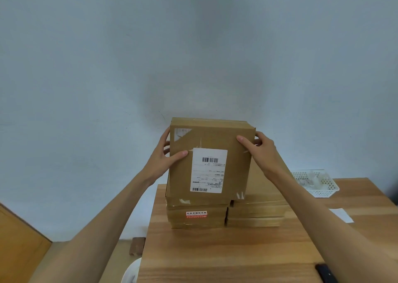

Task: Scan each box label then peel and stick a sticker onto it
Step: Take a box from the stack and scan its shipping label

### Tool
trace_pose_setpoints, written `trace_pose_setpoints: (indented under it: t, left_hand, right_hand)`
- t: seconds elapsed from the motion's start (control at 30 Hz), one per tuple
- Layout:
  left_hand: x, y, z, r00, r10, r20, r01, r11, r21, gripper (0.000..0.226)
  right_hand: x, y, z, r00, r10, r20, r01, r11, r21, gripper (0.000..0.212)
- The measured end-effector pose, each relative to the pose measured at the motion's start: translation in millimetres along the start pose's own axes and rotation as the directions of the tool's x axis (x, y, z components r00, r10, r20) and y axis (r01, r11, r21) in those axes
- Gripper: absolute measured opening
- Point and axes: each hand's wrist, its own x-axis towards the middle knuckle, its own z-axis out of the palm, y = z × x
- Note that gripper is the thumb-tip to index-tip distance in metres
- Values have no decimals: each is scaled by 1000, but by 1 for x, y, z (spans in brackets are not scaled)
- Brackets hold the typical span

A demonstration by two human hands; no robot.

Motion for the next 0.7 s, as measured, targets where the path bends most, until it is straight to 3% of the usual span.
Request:
trace_pose_setpoints:
  t: [0.2,0.33,0.43,0.57,0.7]
  left_hand:
    - [4,10,-10,999,42,6,-42,997,64,82]
    - [13,30,-13,994,66,82,-78,986,150,77]
    - [22,45,-10,971,79,223,-147,941,306,76]
    - [26,67,8,920,87,381,-267,853,448,72]
    - [23,73,23,907,94,412,-290,846,447,61]
  right_hand:
    - [0,1,-18,990,50,131,-35,993,-112,46]
    - [8,-3,-23,984,-8,176,63,950,-307,100]
    - [9,-18,-16,941,-52,334,190,899,-396,118]
    - [4,-25,-3,868,-9,496,208,914,-347,111]
    - [-2,-15,-7,890,9,456,101,971,-216,80]
